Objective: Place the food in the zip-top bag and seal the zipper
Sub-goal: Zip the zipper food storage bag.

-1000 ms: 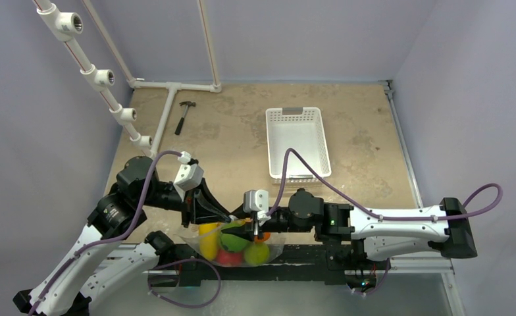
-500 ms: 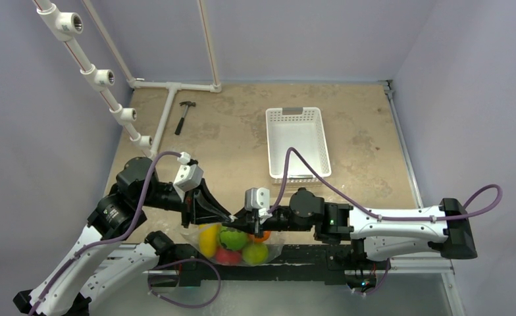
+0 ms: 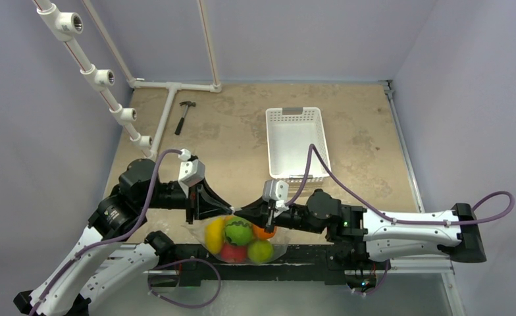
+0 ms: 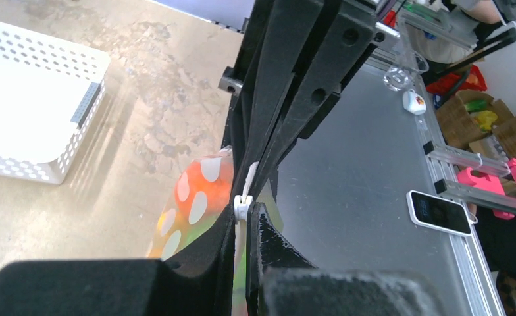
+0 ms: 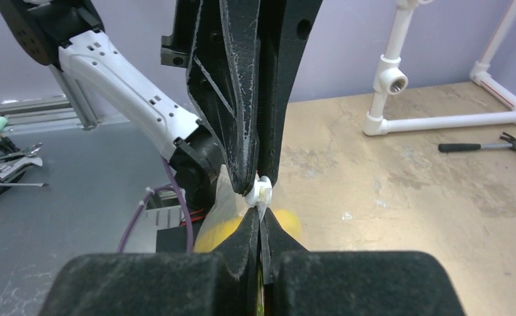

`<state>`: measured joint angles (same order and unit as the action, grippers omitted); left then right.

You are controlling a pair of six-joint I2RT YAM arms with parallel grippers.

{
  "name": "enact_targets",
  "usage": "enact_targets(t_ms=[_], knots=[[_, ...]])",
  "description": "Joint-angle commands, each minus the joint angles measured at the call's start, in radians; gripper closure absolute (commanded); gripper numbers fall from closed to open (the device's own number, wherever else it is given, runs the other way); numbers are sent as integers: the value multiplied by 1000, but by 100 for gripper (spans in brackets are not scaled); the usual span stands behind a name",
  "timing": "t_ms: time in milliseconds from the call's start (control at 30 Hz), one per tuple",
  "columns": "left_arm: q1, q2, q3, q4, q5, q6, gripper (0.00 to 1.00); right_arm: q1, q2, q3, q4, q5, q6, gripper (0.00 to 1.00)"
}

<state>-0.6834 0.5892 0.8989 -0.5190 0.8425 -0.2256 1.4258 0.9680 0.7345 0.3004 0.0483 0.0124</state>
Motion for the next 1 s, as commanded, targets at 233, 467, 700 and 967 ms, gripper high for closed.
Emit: enact_targets(t_ms=[233,467,700,967], knots=[[-5,23,-30,-155,-180,-34,100,-4,-56,-8,74,95,34,100],[-5,9,-53,-188,-214,-68,100,-5,-64,-12,66,108,38,100],[-5,-19,-56,-175,-170,-78,100,-4,-64,-9,47,120,37,100],[-4,-39,-40,-158,-109,-63,100,-4,-68,22,-3,87,58,91]])
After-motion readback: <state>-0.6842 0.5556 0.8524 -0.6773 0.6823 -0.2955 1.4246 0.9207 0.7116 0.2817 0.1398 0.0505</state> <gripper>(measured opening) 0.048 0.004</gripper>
